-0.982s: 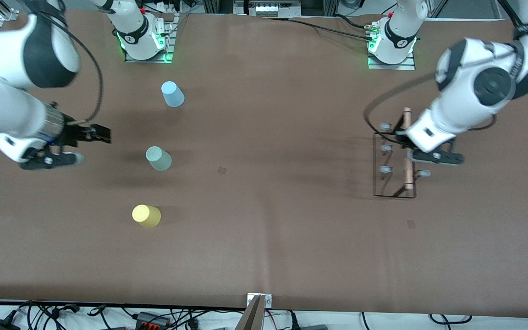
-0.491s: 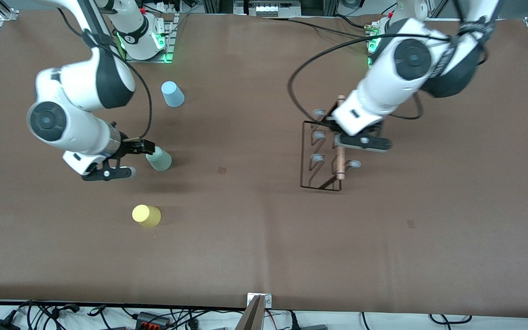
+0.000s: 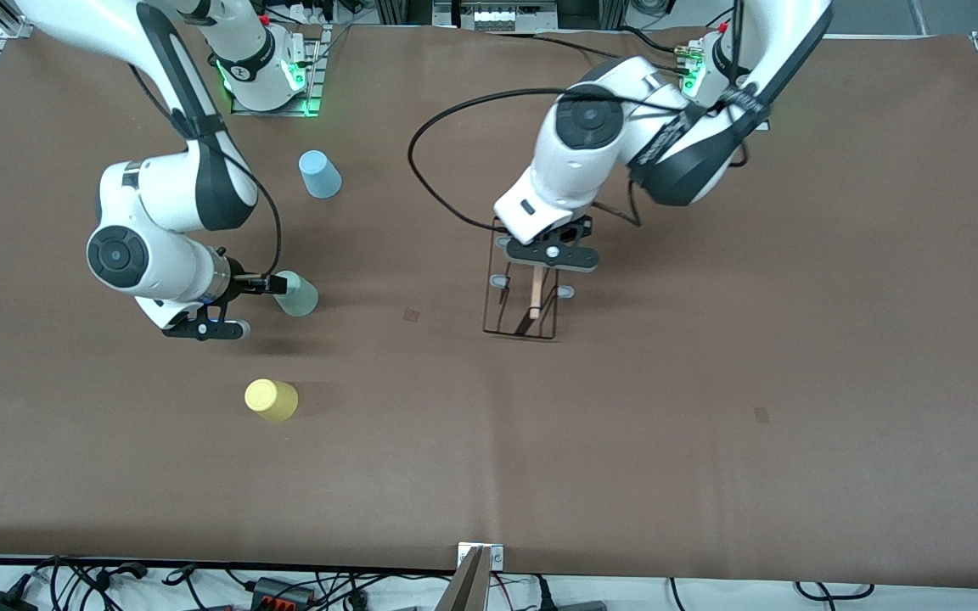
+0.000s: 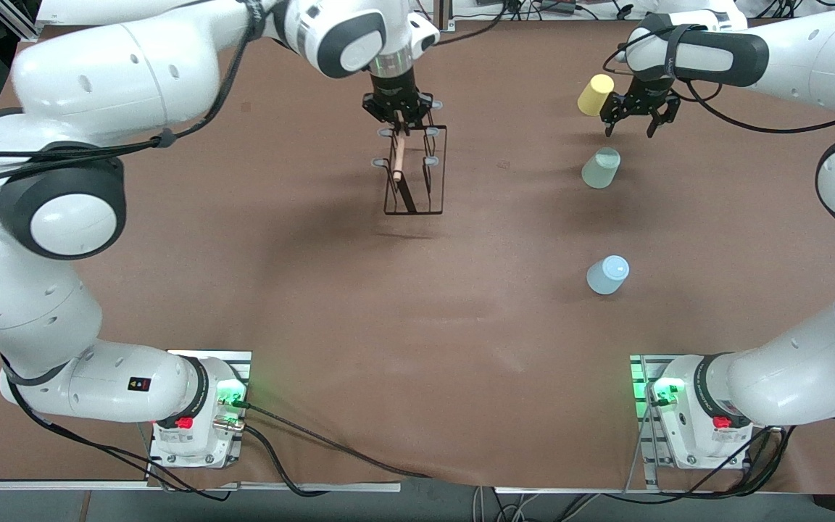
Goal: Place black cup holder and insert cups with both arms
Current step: 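Carry the rack with the left gripper while the right gripper grips the teal cup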
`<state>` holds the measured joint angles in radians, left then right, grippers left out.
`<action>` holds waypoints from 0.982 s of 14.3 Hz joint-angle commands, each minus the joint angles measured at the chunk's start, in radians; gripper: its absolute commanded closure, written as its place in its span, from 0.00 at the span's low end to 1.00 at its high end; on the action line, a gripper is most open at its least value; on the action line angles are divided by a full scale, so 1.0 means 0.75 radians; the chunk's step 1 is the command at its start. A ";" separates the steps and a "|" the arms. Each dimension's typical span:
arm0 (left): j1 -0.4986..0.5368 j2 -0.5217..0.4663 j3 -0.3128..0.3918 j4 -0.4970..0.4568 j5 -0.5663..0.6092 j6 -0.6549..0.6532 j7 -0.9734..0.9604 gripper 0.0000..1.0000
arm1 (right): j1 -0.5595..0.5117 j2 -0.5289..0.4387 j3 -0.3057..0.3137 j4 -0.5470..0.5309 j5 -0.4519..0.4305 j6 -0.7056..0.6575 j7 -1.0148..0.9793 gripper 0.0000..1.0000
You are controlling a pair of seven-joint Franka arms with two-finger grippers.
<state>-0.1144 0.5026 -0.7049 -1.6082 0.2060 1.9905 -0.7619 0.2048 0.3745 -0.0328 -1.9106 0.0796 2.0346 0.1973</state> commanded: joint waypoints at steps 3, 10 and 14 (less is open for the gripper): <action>-0.072 0.105 0.003 0.085 0.051 0.074 -0.113 0.99 | 0.001 0.024 0.007 -0.009 0.102 0.024 0.034 0.00; -0.075 0.150 0.011 0.085 0.051 0.103 -0.136 0.91 | 0.036 0.086 0.007 -0.009 0.094 0.032 0.032 0.00; -0.073 0.152 0.009 0.109 0.034 0.089 -0.211 0.38 | 0.058 0.090 0.007 -0.013 0.076 0.044 0.029 0.00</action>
<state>-0.1639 0.6094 -0.6974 -1.5793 0.2175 2.0783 -0.8851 0.2298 0.4467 -0.0268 -1.9107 0.1421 2.0531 0.2083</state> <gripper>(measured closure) 0.696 0.000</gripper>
